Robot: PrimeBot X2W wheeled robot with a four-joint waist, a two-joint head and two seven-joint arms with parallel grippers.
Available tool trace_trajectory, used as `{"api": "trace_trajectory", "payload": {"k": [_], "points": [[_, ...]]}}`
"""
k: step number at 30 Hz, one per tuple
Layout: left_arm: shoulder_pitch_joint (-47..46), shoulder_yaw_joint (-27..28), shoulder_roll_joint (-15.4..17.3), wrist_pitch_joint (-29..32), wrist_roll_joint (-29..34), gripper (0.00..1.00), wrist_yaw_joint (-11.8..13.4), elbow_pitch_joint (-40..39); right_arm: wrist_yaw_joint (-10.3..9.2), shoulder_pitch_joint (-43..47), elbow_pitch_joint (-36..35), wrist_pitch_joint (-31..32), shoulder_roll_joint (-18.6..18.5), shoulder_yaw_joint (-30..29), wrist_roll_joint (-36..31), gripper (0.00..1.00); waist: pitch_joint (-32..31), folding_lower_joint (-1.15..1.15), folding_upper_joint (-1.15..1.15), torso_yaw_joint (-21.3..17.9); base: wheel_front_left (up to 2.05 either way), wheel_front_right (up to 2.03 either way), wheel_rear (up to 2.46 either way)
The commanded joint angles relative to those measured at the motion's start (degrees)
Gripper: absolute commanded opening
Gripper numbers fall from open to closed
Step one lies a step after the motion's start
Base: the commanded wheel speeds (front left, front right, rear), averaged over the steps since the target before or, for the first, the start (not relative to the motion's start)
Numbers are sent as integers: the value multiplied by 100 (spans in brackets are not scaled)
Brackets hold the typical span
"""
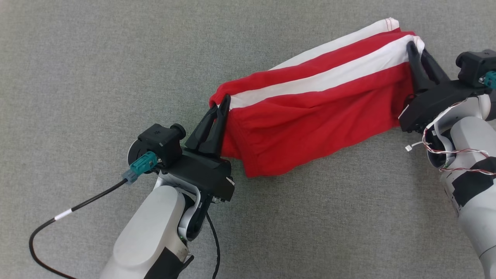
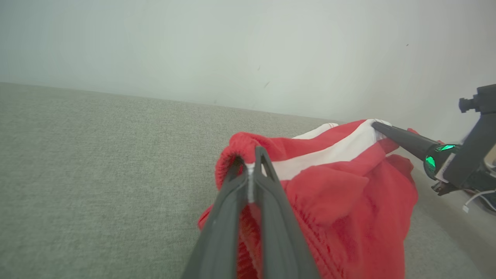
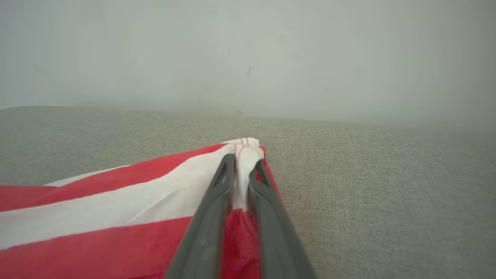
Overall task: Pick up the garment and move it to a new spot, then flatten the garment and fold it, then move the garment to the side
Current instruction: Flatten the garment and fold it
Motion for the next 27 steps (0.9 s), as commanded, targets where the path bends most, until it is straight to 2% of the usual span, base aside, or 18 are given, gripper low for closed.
{"api": "trace_trajectory", "payload": {"k": [1,5,13,20,27], "points": [[-68,24,-32,-15,107,100,9,88,-17,-95,169,-114,43,57,29,100,-36,-1,-1,-13,0,0,0],[84,126,-48,-15,224,100,9,164,-17,-59,373,-287,15,232,85,100,-209,-1,-1,-43,0,0,0],[771,555,-19,-15,584,100,9,-107,-17,423,241,-420,-218,489,272,100,-624,-1,-1,-88,0,0,0],[1729,1518,-36,-15,1247,100,10,-1108,-17,947,144,-435,-396,477,426,100,-860,-1,-1,-68,0,0,0],[2394,2265,-98,-16,1655,100,10,-1974,-17,995,354,-436,-350,463,525,100,-863,-1,-1,87,0,0,0]]}}
